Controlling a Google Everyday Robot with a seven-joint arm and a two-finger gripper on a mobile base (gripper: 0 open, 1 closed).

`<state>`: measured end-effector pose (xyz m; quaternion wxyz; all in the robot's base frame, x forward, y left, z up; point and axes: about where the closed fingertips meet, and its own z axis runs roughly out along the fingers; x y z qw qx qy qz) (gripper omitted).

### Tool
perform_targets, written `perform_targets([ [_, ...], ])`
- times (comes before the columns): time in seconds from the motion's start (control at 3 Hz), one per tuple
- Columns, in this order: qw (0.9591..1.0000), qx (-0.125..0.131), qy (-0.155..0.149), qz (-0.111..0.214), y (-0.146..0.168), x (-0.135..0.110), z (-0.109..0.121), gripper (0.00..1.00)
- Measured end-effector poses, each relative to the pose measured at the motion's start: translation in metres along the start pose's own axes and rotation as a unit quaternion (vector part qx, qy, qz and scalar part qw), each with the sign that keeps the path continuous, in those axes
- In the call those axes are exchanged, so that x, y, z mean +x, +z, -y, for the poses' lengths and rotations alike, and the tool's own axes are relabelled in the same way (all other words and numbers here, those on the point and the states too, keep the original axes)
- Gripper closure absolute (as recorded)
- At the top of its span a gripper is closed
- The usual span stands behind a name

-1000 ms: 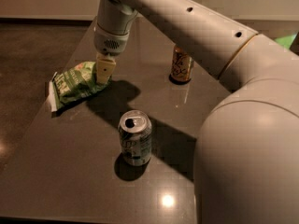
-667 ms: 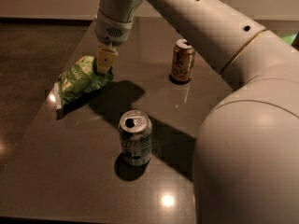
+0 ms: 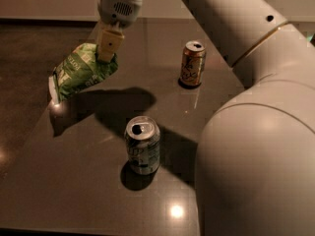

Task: Pick green jalapeno chip bag

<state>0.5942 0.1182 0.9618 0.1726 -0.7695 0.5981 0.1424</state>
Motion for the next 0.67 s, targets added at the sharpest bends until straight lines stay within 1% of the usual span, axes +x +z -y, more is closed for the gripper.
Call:
perform_targets([
  [0.33,0.9997,0.008,-0.008,0.021,-0.0222,-0.0094,-0.0004,1.00],
  [0.67,0.9994,0.021,-0.007,0.028,-0.0182,-0.0144,0.0080,1.00],
])
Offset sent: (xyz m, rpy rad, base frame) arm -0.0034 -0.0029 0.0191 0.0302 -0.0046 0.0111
